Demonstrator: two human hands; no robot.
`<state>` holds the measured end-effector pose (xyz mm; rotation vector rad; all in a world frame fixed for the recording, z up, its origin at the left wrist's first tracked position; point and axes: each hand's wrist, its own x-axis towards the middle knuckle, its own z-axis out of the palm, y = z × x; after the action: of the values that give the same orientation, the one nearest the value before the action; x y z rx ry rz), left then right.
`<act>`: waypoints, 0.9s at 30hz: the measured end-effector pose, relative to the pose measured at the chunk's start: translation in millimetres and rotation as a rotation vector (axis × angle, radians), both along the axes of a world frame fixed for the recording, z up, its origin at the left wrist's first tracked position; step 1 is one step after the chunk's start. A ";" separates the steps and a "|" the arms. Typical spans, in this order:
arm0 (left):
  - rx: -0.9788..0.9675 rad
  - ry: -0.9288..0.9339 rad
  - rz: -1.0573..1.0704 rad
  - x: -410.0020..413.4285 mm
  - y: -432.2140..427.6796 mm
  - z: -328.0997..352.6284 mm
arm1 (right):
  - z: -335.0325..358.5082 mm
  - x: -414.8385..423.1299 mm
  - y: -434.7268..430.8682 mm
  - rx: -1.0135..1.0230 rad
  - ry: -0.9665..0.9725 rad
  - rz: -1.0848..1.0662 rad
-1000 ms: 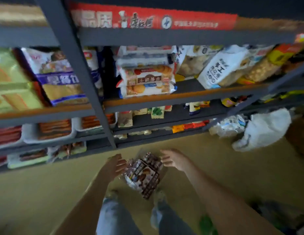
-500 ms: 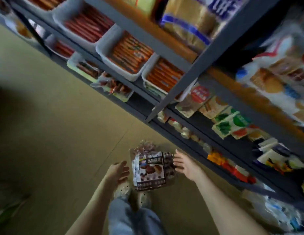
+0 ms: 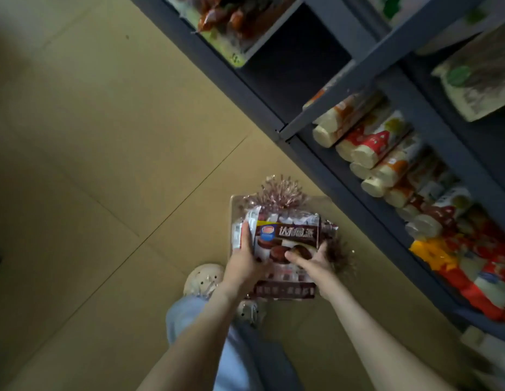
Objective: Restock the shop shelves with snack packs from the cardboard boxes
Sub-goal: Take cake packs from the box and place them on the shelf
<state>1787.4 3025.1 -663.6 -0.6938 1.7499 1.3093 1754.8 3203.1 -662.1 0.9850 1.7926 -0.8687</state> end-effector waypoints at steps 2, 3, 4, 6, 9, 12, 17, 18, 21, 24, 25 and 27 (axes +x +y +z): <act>-0.016 0.093 0.004 4.4 1.1 16.4 | 18.8 4.2 -0.7 0.017 0.042 -0.055; -0.019 0.123 -0.001 5.9 -0.3 30.8 | 34.0 5.8 0.2 0.007 0.057 -0.082; -0.022 0.147 -0.015 5.9 -2.5 48.5 | 52.8 7.5 0.9 -0.011 0.072 -0.107; -0.038 0.197 -0.053 0.1 -8.3 97.3 | 101.7 6.6 -2.5 -0.056 0.101 -0.153; -0.054 0.253 -0.110 -16.1 -15.7 186.3 | 195.5 -4.6 -13.9 -0.103 0.146 -0.179; -0.077 0.343 -0.137 -34.9 -23.5 280.8 | 294.7 -19.3 -20.3 -0.153 0.237 -0.216; -0.070 0.559 -0.225 -69.5 -35.4 427.1 | 438.5 -32.1 -15.2 -0.206 0.483 -0.251; -0.059 0.590 -0.242 -75.9 -39.0 451.9 | 466.1 -32.8 -14.5 -0.233 0.530 -0.264; 0.037 0.626 -0.212 -90.7 -49.4 517.1 | 527.4 -27.0 -8.0 -0.372 0.699 -0.375; 0.130 0.713 -0.226 -99.9 -50.5 570.5 | 572.5 -18.6 -2.4 -0.456 0.837 -0.418; 0.163 0.744 -0.256 -101.8 -48.0 584.1 | 584.6 -15.1 0.3 -0.477 0.880 -0.414; 0.208 0.804 -0.316 -103.9 -40.4 607.1 | 607.3 -7.8 7.6 -0.484 0.948 -0.403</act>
<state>1683.6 2984.7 -56.5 0.2820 2.1643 1.6255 1747.1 3210.7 -54.8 0.6420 1.9581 -2.1729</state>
